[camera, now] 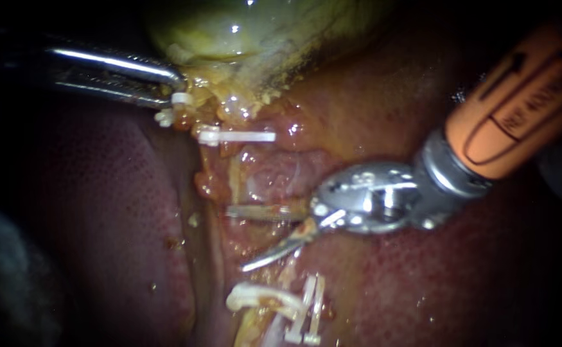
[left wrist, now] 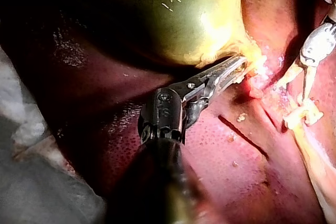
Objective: Go back from the cut right tube
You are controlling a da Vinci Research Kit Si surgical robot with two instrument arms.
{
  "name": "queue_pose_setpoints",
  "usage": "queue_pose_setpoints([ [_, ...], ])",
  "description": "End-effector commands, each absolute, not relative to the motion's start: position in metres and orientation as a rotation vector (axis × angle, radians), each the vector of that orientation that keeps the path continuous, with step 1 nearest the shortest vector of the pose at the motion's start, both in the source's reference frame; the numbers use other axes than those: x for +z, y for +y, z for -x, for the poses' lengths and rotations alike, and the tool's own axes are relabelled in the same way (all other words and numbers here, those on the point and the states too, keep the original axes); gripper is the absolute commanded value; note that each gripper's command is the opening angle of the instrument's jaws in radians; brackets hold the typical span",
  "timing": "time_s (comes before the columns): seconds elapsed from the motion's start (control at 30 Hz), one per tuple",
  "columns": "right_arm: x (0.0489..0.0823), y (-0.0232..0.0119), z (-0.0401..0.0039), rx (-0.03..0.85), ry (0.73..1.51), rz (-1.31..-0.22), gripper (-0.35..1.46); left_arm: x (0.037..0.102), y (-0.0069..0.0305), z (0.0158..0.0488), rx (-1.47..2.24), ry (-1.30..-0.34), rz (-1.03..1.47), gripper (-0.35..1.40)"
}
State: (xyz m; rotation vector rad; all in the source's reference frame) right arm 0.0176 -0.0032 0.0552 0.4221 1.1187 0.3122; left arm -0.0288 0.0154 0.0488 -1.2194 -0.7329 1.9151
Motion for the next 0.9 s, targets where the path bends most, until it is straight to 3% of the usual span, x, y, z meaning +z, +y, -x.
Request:
queue_pose_setpoints([
  [0.03, 0.0551, -0.0032, -0.0168, 0.302, 1.115, -0.394, 1.43, 0.0488, 0.0154, 0.0287, 1.915, -0.734, 1.220, -0.35],
  [0.17, 0.0549, -0.0031, -0.0134, 0.260, 1.070, -0.300, 1.43, 0.0489, 0.0154, 0.0286, 1.915, -0.734, 1.220, -0.35],
  [0.43, 0.0544, -0.0026, -0.0084, 0.213, 0.841, -0.211, 1.45, 0.0490, 0.0154, 0.0285, 1.916, -0.735, 1.220, -0.35],
  [0.9, 0.0536, -0.0014, -0.0068, 0.219, 0.798, -0.208, 1.45, 0.0516, 0.0147, 0.0297, 1.923, -0.711, 1.221, -0.35],
])
